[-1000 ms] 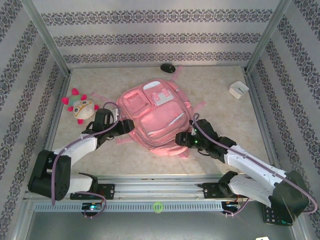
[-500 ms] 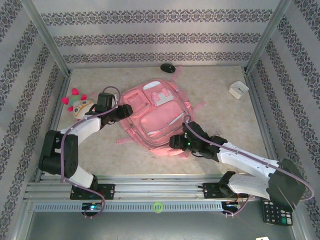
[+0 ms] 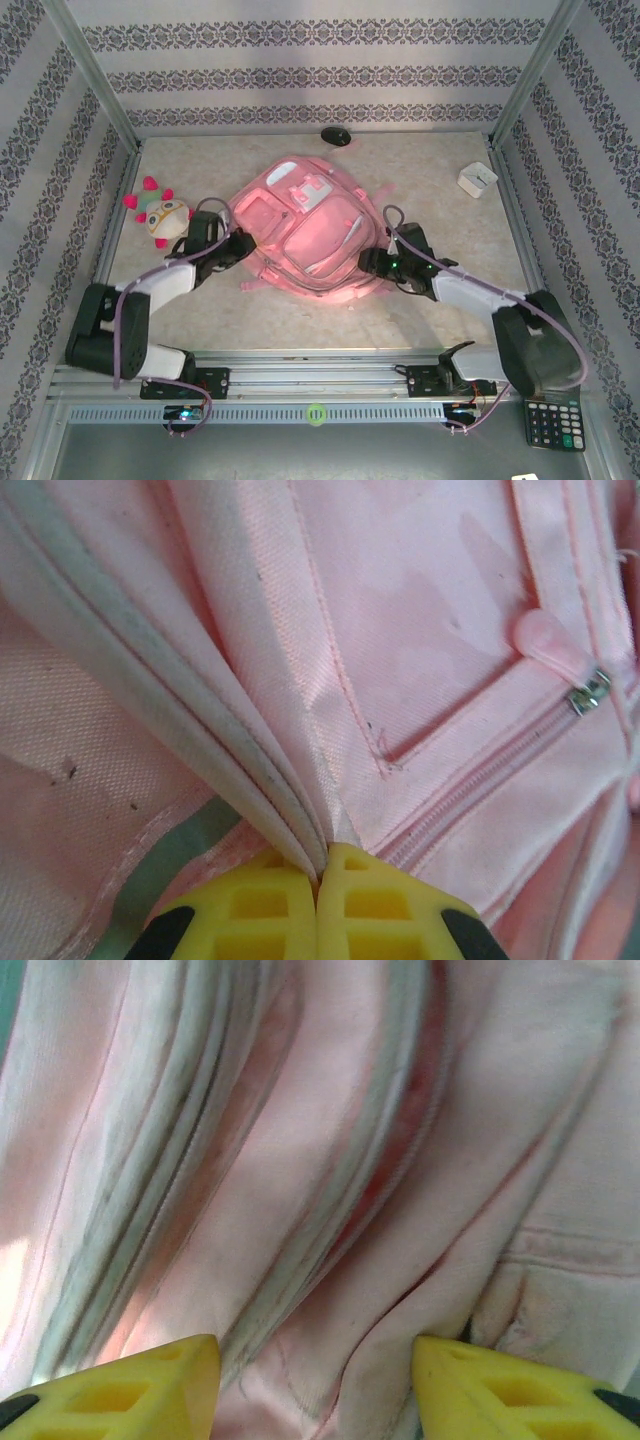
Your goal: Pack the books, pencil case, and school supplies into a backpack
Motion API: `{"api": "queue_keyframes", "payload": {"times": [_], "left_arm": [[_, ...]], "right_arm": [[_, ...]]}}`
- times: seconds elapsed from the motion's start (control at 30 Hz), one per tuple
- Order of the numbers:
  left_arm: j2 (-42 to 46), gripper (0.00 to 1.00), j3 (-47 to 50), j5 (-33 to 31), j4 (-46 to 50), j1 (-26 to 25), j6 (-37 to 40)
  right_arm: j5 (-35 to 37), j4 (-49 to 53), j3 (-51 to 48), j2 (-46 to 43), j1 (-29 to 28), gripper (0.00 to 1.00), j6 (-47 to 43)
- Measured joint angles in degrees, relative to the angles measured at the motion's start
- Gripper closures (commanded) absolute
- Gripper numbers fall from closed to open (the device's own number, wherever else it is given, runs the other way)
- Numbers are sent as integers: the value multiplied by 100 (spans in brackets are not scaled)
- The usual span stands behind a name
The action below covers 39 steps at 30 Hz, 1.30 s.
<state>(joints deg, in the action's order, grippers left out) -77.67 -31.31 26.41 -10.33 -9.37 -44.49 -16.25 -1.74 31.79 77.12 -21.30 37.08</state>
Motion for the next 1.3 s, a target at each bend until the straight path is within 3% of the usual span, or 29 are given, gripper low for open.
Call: {"api": "queue_keyframes", "payload": {"times": [0.07,0.2,0.37,0.47,0.7,0.87,1.07,1.3], "left_arm": [[396,96,380,-22,-111,-79,-247],[732,96,815,-61,-391,-184,-612],[756,95,1027,-52,-831,-184,-920],[752,95,1099,-28,-1003,-184,-1029],[726,95,1207,31,-1296,-184,-1237],[728,95,1248,35,-1381,-184,-1303],[728,95,1259,46,-1421,-184,-1303],[728,95,1259,55,-1419,-184,-1303]], "right_arm": [[-173,-66,249,232,179,36,-260],[-92,269,643,-7,35,34,-763],[433,977,1158,-1010,-1231,35,-1351],[492,1123,1456,-1137,-2037,37,-1414],[595,1598,2638,673,-3224,39,-1539],[732,1965,3567,1934,-3362,34,-1987],[885,2472,4286,2691,-3362,35,-2428],[1012,2708,4712,3171,-3355,58,-2728]]}}
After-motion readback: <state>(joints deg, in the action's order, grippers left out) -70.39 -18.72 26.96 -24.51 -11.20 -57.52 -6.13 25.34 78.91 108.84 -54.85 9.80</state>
